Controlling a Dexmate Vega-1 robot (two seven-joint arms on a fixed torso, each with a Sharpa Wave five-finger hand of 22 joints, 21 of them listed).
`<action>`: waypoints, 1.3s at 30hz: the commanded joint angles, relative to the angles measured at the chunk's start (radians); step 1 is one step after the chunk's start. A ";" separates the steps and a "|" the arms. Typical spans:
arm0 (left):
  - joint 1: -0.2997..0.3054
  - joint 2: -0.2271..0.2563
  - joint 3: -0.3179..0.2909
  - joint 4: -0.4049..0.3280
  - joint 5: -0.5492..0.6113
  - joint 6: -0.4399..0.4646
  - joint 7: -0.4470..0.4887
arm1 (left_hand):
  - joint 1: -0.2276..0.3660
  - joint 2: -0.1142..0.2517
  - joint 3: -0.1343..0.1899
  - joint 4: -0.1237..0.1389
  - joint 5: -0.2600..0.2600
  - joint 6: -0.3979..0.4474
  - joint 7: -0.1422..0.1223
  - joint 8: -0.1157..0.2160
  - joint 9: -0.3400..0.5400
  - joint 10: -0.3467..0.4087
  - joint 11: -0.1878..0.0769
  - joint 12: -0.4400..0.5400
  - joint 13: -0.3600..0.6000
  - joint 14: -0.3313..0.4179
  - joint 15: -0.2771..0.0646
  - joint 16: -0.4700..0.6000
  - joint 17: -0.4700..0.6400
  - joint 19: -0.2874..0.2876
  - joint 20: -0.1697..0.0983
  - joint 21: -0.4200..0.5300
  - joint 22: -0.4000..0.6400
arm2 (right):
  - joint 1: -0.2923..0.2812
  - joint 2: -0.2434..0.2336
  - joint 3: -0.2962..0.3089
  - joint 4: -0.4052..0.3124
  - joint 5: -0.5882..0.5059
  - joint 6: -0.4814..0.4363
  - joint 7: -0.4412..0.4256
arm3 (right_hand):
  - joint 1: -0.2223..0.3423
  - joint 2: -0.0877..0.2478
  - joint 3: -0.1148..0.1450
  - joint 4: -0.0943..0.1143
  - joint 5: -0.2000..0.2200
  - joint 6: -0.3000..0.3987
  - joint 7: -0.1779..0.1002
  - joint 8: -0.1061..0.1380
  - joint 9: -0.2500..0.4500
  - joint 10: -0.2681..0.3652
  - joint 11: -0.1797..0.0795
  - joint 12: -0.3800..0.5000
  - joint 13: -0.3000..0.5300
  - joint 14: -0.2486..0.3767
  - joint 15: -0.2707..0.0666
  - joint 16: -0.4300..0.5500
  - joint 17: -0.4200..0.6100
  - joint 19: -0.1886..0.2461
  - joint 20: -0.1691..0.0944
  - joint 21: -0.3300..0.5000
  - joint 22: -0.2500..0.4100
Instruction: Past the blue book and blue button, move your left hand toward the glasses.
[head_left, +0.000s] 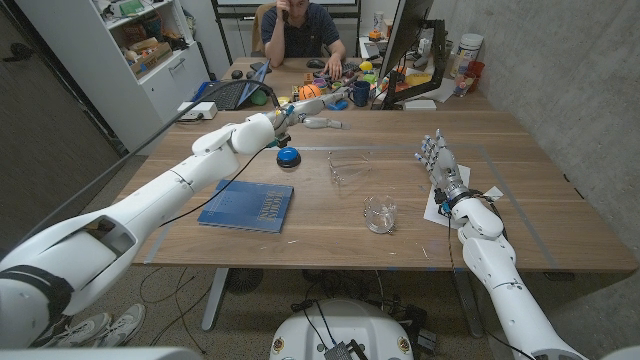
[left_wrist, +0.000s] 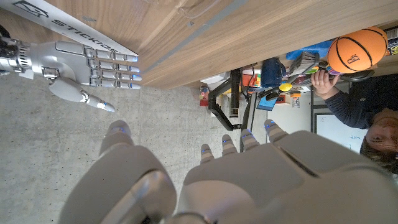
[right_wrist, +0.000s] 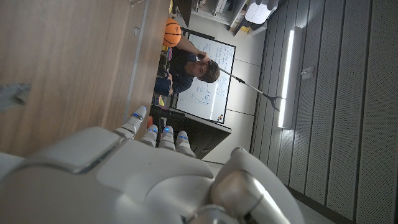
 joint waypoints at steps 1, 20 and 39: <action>-0.018 -0.019 0.054 0.022 0.097 0.004 -0.052 | 0.017 -0.001 -0.005 -0.003 0.014 -0.247 0.000 0.007 0.005 -0.249 0.005 0.005 0.005 -0.195 0.005 0.006 0.002 0.003 0.006 0.007 0.001 | -0.003 0.002 0.000 0.002 0.002 0.002 -0.001 | -0.010 0.026 -0.009 0.001 0.005 0.005 0.001 0.005 0.003 -0.002 -0.002 0.006 0.003 -0.001 -0.002 0.002 0.005 -0.001 0.004 -0.002 0.001; -0.015 -0.030 0.100 0.040 0.209 0.041 -0.056 | 0.051 0.002 -0.019 -0.014 0.036 -0.249 0.000 0.013 0.007 -0.245 0.004 0.009 0.005 -0.183 -0.005 0.011 0.002 0.025 0.013 0.015 0.000 | -0.005 0.000 -0.001 0.018 0.000 0.006 0.005 | -0.013 0.026 -0.012 0.001 0.005 0.006 0.001 0.005 0.003 -0.001 -0.003 0.006 0.003 -0.001 -0.002 0.002 0.005 0.002 0.003 -0.009 0.001; -0.054 -0.076 0.151 0.137 0.215 0.051 -0.114 | 0.098 0.011 -0.041 -0.023 0.063 -0.238 0.000 0.022 0.009 -0.215 0.005 0.016 0.005 -0.147 -0.008 0.017 0.001 0.113 0.020 0.039 -0.001 | 0.003 0.003 0.001 0.027 0.004 -0.006 0.005 | -0.014 0.026 -0.015 0.001 0.006 0.007 0.000 0.005 0.003 0.000 0.000 0.006 0.003 0.000 -0.004 0.002 0.005 0.005 0.004 -0.014 0.001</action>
